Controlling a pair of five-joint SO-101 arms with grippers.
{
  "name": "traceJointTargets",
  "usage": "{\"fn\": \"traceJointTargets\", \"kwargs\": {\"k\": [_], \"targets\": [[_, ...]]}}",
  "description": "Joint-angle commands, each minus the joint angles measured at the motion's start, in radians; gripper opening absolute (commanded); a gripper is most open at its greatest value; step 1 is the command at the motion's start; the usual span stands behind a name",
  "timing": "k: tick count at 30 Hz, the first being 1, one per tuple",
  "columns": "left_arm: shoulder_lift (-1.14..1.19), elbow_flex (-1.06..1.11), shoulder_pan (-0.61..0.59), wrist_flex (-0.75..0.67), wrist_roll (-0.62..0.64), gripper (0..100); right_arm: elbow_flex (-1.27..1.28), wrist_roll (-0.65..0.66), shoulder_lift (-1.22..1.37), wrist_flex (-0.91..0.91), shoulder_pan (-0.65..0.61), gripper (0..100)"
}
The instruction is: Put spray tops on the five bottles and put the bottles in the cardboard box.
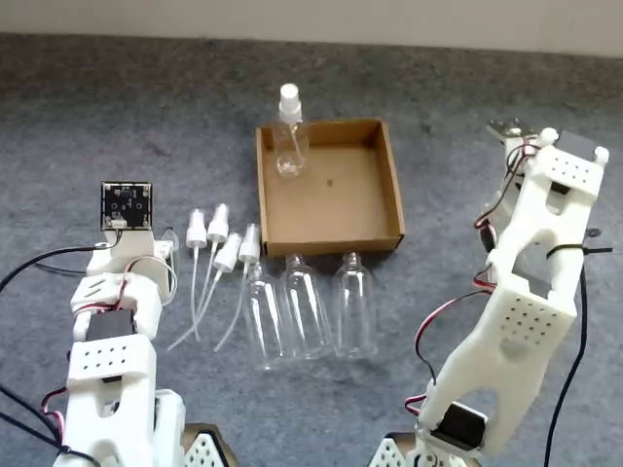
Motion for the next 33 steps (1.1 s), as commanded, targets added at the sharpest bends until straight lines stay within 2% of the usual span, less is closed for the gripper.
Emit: {"fn": "traceJointTargets", "kwargs": {"k": [1,10,22,29,33], "targets": [[-0.008,-0.004,-0.001,-0.011,-0.012,16,-0.013,-0.026,-0.012,-0.033,-0.008,27.1],[-0.007,-0.004,-0.001,-0.011,-0.012,16,-0.013,-0.048,-0.012,-0.044,-0.099,27.1],[-0.007,-0.004,-0.001,-0.011,-0.012,16,-0.002,-0.040,-0.007,-0.147,-0.058,27.1],[-0.007,-0.004,-0.001,-0.011,-0.012,16,-0.012,-0.037,0.067,-0.142,-0.061,27.1],[-0.007,-0.004,-0.001,-0.011,-0.012,16,-0.012,0.020,0.073,-0.105,-0.054,27.1]]}}
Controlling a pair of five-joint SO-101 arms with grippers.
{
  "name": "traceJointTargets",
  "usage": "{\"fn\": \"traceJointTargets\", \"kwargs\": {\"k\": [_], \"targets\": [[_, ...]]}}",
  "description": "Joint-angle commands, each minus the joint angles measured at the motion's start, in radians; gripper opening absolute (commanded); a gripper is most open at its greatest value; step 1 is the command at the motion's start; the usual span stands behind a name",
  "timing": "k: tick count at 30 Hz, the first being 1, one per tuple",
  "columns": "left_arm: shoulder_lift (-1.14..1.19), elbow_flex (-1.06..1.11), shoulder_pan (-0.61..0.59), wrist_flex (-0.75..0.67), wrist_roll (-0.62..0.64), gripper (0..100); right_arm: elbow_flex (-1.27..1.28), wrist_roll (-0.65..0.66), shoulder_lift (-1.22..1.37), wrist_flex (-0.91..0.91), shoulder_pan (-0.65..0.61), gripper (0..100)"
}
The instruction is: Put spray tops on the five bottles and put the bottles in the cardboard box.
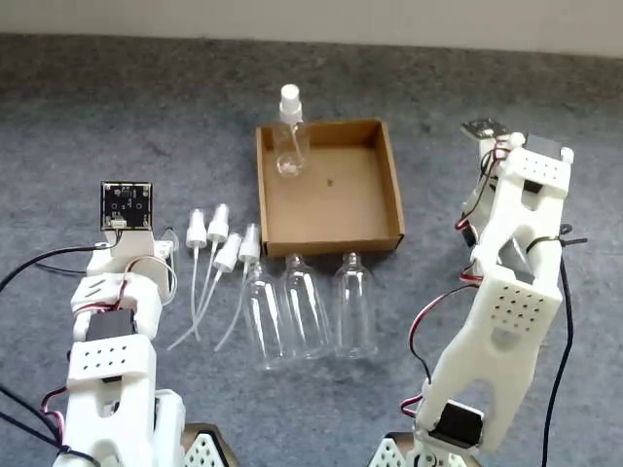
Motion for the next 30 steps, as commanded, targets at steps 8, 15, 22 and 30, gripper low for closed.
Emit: {"fn": "traceJointTargets", "kwargs": {"k": [8,15,22,30], "targets": [[-0.007,-0.004,-0.001,-0.011,-0.012,16,-0.013,0.028,-0.027,0.025,0.012,20.4],[-0.007,-0.004,-0.001,-0.011,-0.012,16,-0.016,0.026,-0.030,0.027,0.015,9.3],[-0.007,-0.004,-0.001,-0.011,-0.012,16,-0.186,0.026,-0.030,0.143,0.013,0.3],[-0.007,-0.012,-0.001,0.002,-0.012,16,-0.579,-0.186,-0.031,0.245,0.004,0.3]]}}
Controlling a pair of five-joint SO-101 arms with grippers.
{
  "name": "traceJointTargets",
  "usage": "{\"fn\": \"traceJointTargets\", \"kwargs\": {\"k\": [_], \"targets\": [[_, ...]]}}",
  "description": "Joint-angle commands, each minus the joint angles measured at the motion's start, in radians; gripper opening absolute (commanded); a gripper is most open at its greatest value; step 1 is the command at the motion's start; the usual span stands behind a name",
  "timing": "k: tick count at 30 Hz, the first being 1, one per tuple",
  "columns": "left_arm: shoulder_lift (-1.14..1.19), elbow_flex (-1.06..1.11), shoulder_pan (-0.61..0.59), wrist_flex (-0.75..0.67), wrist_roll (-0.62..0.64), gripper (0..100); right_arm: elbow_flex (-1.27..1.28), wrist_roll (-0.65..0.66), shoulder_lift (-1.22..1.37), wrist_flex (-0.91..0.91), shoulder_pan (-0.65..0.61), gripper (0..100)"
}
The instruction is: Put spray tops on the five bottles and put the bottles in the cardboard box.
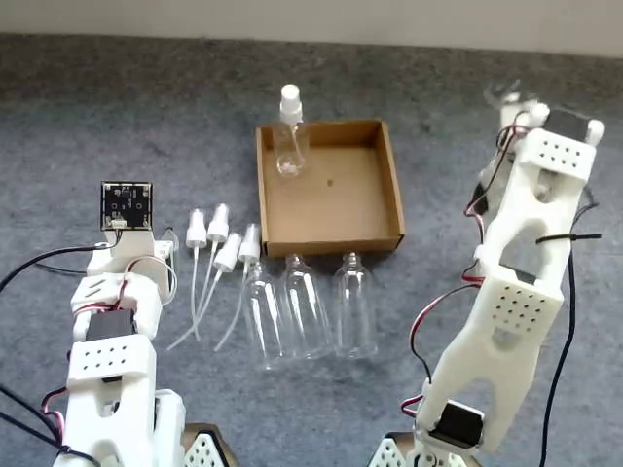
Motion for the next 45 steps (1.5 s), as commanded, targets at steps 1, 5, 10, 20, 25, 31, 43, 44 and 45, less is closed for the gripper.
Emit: {"fn": "traceJointTargets", "kwargs": {"k": [1,5,10,20,25,31,43,44,45], "targets": [[-0.007,-0.016,-0.001,0.014,-0.012,16,-0.186,-0.092,-0.031,0.022,-0.008,0.3],[-0.005,-0.067,-0.001,0.091,-0.012,16,-0.188,-0.163,-0.059,0.024,-0.045,0.3],[-0.002,-0.116,-0.001,0.161,-0.012,16,0.053,-0.206,-0.262,0.024,-0.105,0.3],[0.357,-0.420,0.074,0.261,-0.009,17,0.687,-0.265,-0.895,-0.108,-0.302,0.3],[0.644,-0.707,0.090,0.376,0.021,17,1.132,-0.285,-1.168,-0.375,-0.414,0.3],[0.906,-0.977,0.097,0.494,0.104,17,1.520,-0.287,-1.389,-0.518,-0.519,0.3],[1.096,-1.081,0.154,0.502,0.124,16,1.557,-0.284,-1.420,-0.512,-0.549,0.3],[1.104,-1.081,0.154,0.502,0.124,16,1.557,-0.284,-1.422,-0.510,-0.549,0.3],[1.115,-1.081,0.154,0.502,0.124,16,1.557,-0.284,-1.422,-0.513,-0.549,0.3]]}}
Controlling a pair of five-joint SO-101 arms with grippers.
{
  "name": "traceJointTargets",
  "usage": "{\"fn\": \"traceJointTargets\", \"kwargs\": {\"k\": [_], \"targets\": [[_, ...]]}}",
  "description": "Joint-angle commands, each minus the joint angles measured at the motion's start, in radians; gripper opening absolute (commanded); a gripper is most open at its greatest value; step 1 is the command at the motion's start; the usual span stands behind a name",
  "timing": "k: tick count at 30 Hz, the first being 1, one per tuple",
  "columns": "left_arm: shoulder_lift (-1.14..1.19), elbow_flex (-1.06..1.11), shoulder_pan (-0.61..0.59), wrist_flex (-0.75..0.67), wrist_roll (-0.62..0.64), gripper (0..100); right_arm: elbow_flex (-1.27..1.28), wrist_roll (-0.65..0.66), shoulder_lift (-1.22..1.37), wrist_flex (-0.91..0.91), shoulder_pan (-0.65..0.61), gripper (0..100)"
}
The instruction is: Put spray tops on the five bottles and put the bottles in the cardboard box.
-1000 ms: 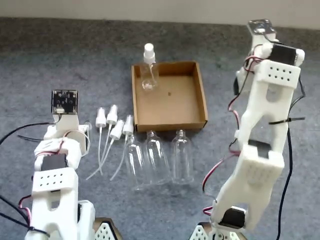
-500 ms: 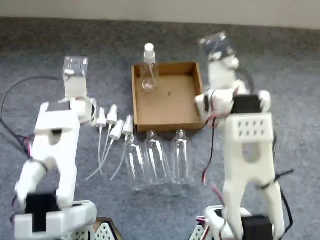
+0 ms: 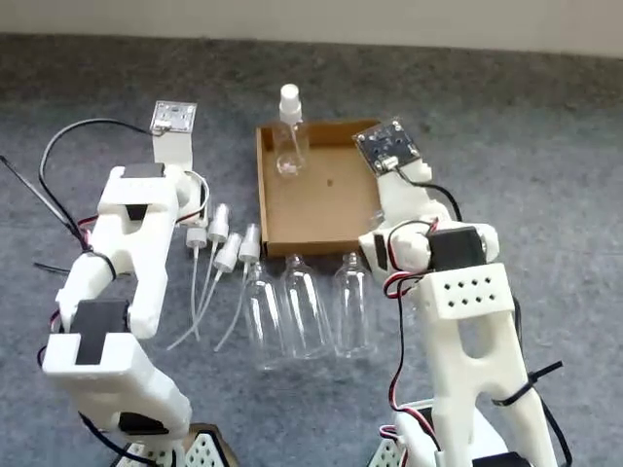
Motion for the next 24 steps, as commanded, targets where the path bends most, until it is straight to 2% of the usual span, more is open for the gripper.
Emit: {"fn": "traceJointTargets", "kwargs": {"k": [1,9,12,17,20,24], "targets": [[0.022,-0.050,0.013,0.005,0.009,16,-0.007,-0.006,-0.031,-0.022,-0.008,0.3],[0.101,-0.059,0.012,0.003,0.002,13,-0.005,-0.008,-0.031,-0.024,-0.008,0.4],[0.099,-0.059,0.010,0.006,0.002,8,0.015,-0.006,-0.031,-0.024,-0.010,0.4],[0.097,-0.114,-0.028,0.006,0.006,5,0.016,-0.006,-0.031,-0.041,-0.084,0.4],[0.084,-0.200,-0.065,0.071,0.006,5,0.024,-0.015,-0.035,-0.189,-0.127,0.4],[-0.001,-0.318,-0.111,0.170,0.006,5,0.140,-0.104,-0.088,-0.423,-0.133,0.4]]}}
